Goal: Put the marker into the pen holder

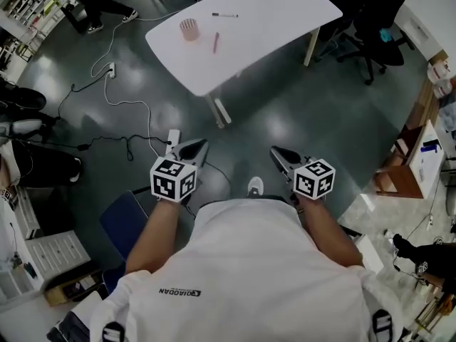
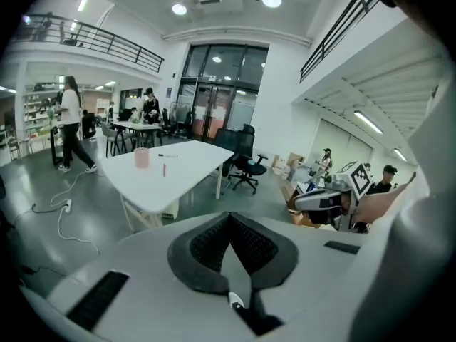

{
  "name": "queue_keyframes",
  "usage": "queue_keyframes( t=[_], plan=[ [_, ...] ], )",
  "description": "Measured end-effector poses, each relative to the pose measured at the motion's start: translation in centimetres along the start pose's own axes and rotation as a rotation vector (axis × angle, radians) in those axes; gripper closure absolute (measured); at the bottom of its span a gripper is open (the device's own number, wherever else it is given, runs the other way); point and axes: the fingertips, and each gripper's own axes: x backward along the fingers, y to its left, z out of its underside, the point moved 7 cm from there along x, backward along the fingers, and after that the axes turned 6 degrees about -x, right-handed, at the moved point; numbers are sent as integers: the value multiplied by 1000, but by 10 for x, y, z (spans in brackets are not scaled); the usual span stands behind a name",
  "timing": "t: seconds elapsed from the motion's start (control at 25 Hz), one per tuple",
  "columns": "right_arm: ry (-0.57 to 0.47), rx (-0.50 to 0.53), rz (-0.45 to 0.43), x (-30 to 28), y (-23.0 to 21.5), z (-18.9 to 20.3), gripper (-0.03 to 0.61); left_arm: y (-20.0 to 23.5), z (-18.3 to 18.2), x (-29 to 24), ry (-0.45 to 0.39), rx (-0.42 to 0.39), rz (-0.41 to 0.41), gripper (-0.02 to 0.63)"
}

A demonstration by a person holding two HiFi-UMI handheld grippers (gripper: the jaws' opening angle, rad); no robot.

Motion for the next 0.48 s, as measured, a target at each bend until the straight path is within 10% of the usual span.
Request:
queue_keyframes(
  t=[0.48],
  plan=[
    [25,-32,-43,-1,-92,-44,560,-29,-40,-70,58,12,-1,588]
  ],
)
